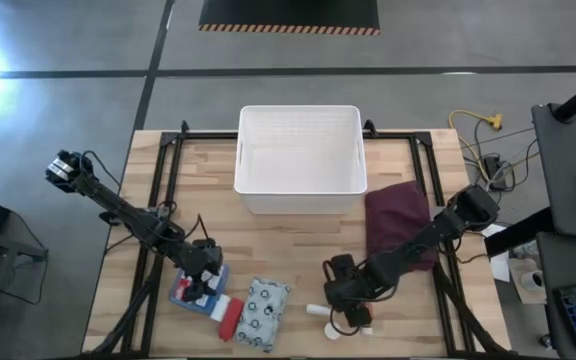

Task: Pick & place medical supplies in basket/bin
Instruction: Put the small pink bandage into the white bin

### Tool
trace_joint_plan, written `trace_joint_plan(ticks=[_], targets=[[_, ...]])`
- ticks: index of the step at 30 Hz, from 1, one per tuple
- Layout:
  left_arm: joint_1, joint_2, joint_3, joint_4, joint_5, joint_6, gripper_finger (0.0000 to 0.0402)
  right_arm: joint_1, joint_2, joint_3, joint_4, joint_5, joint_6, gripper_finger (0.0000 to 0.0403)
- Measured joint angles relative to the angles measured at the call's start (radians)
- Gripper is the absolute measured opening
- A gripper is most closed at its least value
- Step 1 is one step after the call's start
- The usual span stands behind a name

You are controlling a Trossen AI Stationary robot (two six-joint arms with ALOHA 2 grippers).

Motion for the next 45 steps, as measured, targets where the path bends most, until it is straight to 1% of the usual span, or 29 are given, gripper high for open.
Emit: trace_joint_plan(ticks=[4, 9, 12, 14, 17, 19, 25, 28, 30, 32, 34, 36, 39, 41, 43, 45], targets=[[0.000, 0.000, -0.001, -0.007, 0.011, 0.016, 0.0285, 0.000, -0.002, -0.066, 0.035, 0.007, -0.003, 0.0342], [0.000, -0.008, -0.001, -0.007, 0.043, 0.017, 0.0285, -0.001, -0.001, -0.154, 0.164, 0.009, -0.010, 0.0328], [0.002, -0.018, -0.002, -0.014, 0.049, 0.049, 0.0285, -0.001, -0.001, -0.175, 0.210, 0.009, -0.011, 0.0326], [0.009, -0.027, -0.003, -0.026, 0.051, 0.096, 0.0285, -0.001, -0.001, -0.175, 0.196, 0.009, 0.013, 0.0326], [0.020, -0.041, -0.003, -0.028, 0.051, 0.118, 0.0285, -0.001, -0.001, -0.146, 0.105, 0.009, 0.053, 0.0316], [0.021, -0.047, -0.003, -0.030, 0.047, 0.118, 0.0285, -0.004, -0.002, -0.126, 0.084, 0.009, 0.089, 0.0295], [0.021, -0.050, -0.003, -0.031, 0.046, 0.118, 0.0285, -0.005, -0.002, -0.074, 0.078, 0.009, 0.130, 0.0190], [0.021, -0.050, -0.003, -0.031, 0.046, 0.118, 0.0285, -0.011, -0.002, -0.053, 0.058, 0.024, 0.160, 0.0147], [0.021, -0.050, -0.001, -0.033, 0.046, 0.118, 0.0285, -0.024, -0.011, -0.040, 0.032, 0.066, 0.196, 0.0128], [0.021, -0.055, 0.000, -0.033, 0.036, 0.117, 0.0285, -0.044, -0.032, -0.024, -0.004, 0.135, 0.224, 0.0117], [0.020, -0.073, 0.000, -0.036, -0.011, 0.095, 0.0285, -0.071, -0.070, -0.006, -0.048, 0.218, 0.249, 0.0115], [0.020, -0.107, 0.000, -0.037, -0.080, 0.082, 0.0285, -0.106, -0.125, 0.016, -0.089, 0.292, 0.267, 0.0116], [0.020, -0.192, 0.000, -0.037, -0.184, 0.067, 0.0285, -0.170, -0.233, 0.062, -0.106, 0.387, 0.278, 0.0122], [0.020, -0.261, 0.000, -0.044, -0.243, 0.060, 0.0285, -0.208, -0.299, 0.124, -0.101, 0.455, 0.265, 0.0123], [0.020, -0.331, 0.000, -0.048, -0.283, 0.049, 0.0285, -0.243, -0.338, 0.199, -0.096, 0.534, 0.212, 0.0123], [0.020, -0.395, 0.000, -0.048, -0.300, 0.049, 0.0285, -0.289, -0.354, 0.279, -0.091, 0.635, 0.151, 0.0122]])
